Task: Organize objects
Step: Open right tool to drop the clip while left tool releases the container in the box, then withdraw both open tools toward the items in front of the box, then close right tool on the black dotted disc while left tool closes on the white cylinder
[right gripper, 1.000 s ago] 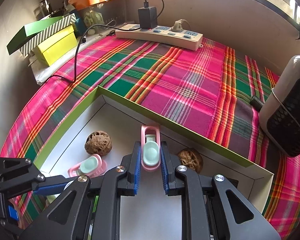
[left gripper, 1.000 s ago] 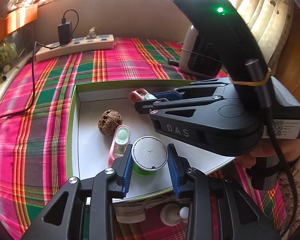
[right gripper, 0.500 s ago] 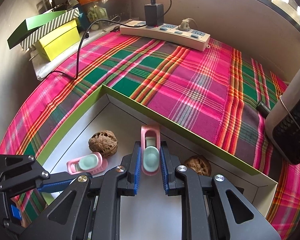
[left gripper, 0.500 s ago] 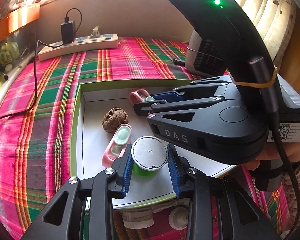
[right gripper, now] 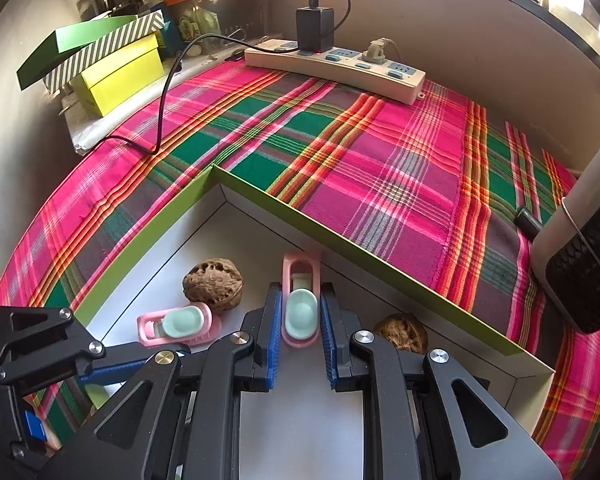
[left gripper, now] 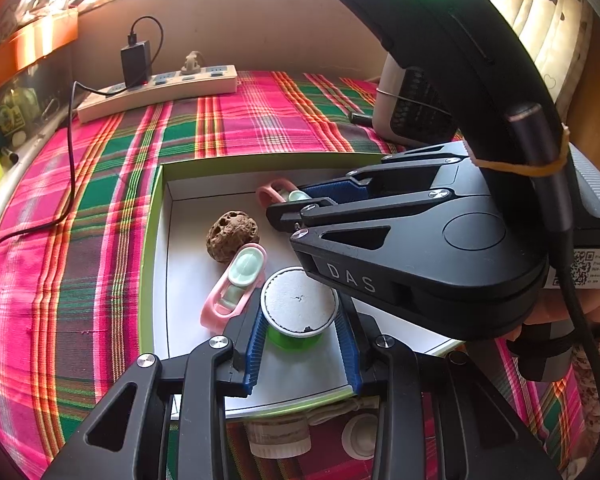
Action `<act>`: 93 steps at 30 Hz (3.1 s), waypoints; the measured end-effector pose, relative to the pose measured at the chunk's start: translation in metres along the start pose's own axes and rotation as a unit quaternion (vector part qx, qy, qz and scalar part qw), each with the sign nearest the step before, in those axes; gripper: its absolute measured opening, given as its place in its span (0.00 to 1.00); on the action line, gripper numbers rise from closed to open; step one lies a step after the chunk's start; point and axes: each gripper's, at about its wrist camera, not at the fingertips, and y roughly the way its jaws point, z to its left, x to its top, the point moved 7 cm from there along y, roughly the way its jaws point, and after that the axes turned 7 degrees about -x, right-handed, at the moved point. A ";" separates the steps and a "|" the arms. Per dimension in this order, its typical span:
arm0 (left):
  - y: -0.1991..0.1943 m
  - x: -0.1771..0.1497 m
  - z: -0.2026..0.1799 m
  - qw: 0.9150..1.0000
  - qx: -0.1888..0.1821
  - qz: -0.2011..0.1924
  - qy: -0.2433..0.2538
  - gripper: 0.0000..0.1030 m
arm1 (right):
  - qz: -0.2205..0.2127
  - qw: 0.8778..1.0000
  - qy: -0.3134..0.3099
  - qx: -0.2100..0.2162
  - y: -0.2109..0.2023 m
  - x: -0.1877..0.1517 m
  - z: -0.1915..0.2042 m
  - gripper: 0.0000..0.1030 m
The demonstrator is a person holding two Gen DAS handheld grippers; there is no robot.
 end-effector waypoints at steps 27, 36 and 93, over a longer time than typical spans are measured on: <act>-0.040 -0.011 -0.012 0.999 0.003 -0.032 0.010 0.41 | -0.047 0.998 0.042 -0.027 -0.056 -0.013 -0.002 0.38; -0.063 -0.022 -0.015 0.999 0.010 -0.048 0.006 0.41 | -0.069 0.995 0.054 -0.040 -0.087 -0.031 0.001 0.38; -0.066 -0.075 0.030 0.998 -0.010 -0.027 -0.062 0.41 | -0.045 0.995 0.068 -0.056 -0.076 -0.124 0.062 0.53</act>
